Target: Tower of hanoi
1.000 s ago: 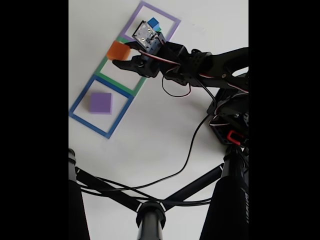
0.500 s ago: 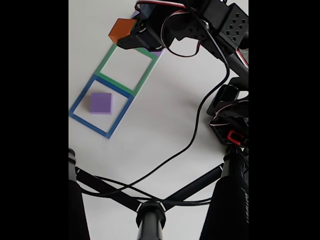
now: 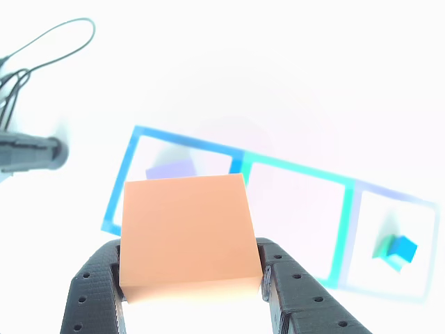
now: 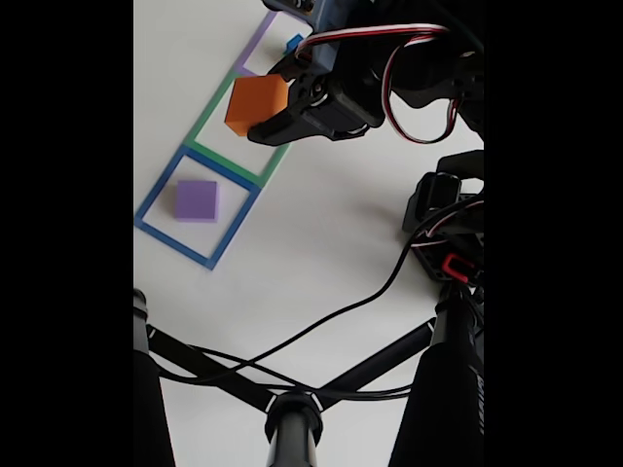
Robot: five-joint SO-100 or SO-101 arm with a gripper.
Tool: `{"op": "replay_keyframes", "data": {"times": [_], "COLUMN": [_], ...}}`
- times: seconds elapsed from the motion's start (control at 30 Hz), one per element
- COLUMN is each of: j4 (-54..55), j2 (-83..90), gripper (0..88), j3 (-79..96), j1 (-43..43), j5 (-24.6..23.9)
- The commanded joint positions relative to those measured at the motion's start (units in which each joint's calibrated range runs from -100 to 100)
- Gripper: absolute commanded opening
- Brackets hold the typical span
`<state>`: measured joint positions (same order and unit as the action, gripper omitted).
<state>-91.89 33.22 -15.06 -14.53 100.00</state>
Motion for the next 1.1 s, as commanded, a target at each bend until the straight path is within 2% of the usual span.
{"op": "replay_keyframes", "data": {"times": [0.0, 0.13, 0.23, 0.47, 0.57, 0.7, 1.07], "j4": [0.56, 2.99, 9.79, 41.45, 59.02, 76.59, 109.55], "j2": [0.73, 1.05, 2.75, 6.79, 5.9, 2.67, -10.09], "gripper": [10.0, 10.0, 10.3, 10.5, 10.5, 10.7, 10.6], "j3": [-2.03, 0.51, 8.97, 41.24, 54.87, 66.6, 83.24], "j1": [-3.97, -6.66, -7.62, -6.85, -6.47, -6.66, -6.56], "j5": [0.0, 0.0, 0.0, 0.0, 0.0, 0.0, 0.0]}}
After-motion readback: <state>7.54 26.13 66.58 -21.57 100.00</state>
